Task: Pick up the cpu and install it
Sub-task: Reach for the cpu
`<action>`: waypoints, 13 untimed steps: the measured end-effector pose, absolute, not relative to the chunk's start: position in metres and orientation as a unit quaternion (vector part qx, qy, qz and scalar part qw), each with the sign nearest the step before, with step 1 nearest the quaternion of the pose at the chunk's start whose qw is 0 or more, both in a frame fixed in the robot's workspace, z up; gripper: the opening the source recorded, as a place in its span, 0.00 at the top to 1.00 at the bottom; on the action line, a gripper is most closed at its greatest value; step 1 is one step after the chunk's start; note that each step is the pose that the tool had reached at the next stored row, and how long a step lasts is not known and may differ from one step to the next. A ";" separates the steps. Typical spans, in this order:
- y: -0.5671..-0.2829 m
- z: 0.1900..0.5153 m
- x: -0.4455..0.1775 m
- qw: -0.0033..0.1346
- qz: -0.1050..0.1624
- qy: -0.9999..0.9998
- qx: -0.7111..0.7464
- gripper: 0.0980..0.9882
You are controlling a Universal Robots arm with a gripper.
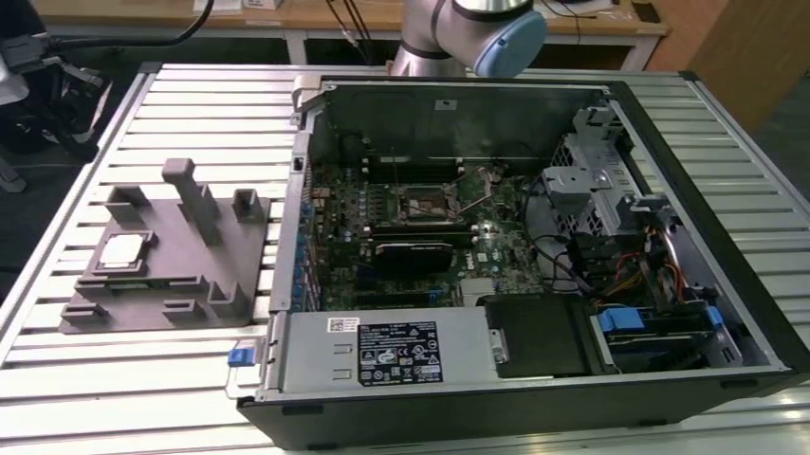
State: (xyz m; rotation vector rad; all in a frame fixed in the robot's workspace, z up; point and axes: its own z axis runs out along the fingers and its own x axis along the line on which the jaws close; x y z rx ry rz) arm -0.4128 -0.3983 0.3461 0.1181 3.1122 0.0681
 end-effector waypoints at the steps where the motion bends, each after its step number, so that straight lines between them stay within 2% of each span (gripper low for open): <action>1: -0.398 0.346 -0.412 0.013 0.022 0.999 0.038 0.99; 13: -0.393 0.342 -0.410 0.013 0.022 0.999 0.038 0.99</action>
